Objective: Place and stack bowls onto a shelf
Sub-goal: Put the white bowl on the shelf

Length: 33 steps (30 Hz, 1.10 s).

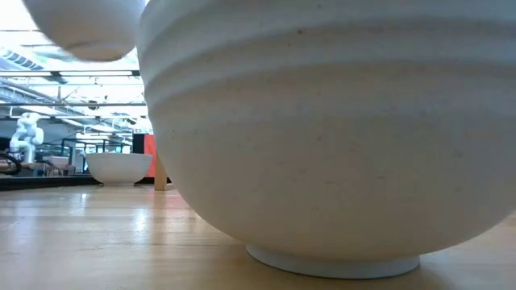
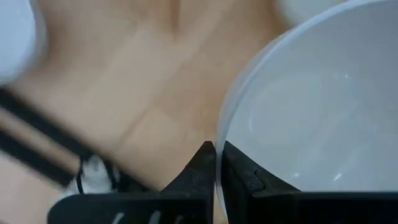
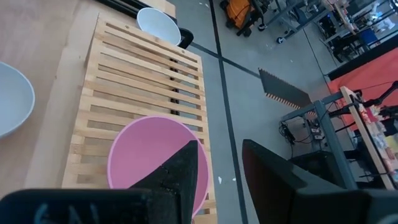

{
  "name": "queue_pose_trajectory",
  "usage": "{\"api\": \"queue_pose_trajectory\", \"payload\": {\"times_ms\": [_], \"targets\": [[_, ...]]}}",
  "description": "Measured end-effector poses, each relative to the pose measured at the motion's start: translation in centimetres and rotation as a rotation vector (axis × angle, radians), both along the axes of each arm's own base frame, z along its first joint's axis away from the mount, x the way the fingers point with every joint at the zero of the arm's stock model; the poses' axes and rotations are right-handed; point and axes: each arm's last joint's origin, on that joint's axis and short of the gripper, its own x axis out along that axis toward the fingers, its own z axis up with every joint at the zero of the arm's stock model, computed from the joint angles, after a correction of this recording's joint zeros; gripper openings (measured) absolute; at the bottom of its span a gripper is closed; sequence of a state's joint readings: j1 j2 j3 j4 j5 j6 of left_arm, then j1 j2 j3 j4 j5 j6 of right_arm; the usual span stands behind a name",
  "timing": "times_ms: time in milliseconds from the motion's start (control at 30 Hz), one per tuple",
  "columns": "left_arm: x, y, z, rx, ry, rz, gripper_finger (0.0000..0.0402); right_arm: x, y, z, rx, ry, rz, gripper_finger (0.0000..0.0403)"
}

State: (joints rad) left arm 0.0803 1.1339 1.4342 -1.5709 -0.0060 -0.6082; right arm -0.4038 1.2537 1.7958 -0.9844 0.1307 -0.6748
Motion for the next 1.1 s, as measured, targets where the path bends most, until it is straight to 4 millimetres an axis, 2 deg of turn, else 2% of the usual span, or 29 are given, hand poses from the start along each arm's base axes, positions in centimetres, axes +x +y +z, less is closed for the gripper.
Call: {"api": "queue_pose_trajectory", "payload": {"times_ms": [133, 300, 600, 833, 967, 1100], "targets": [[2.3, 1.8, 2.7, 0.067, -0.051, -0.006, 0.001, 0.0, 0.0, 0.0, -0.003, 0.002, 0.002, 0.0121], [4.6, 5.0, 5.0, 0.145, -0.089, 0.019, 0.001, 0.0, 0.0, 0.0, -0.003, 0.002, 0.001, 0.0121], [8.0, 11.7, 7.4, 0.285, -0.107, -0.028, 0.001, 0.0, 0.0, 0.0, -0.004, 0.003, -0.001, 0.0121], [9.7, 17.6, 6.6, 0.272, -0.107, -0.039, 0.001, 0.0, 0.0, 0.0, -0.001, 0.001, -0.003, 0.0121], [10.1, 20.4, 5.0, 0.218, -0.09, -0.028, 0.001, 0.0, 0.0, 0.0, 0.001, 0.0, -0.005, 0.0121], [10.7, 22.3, 3.2, 0.183, -0.056, -0.061, 0.001, 0.0, 0.0, 0.0, 0.001, 0.0, -0.005, 0.0121]]}}
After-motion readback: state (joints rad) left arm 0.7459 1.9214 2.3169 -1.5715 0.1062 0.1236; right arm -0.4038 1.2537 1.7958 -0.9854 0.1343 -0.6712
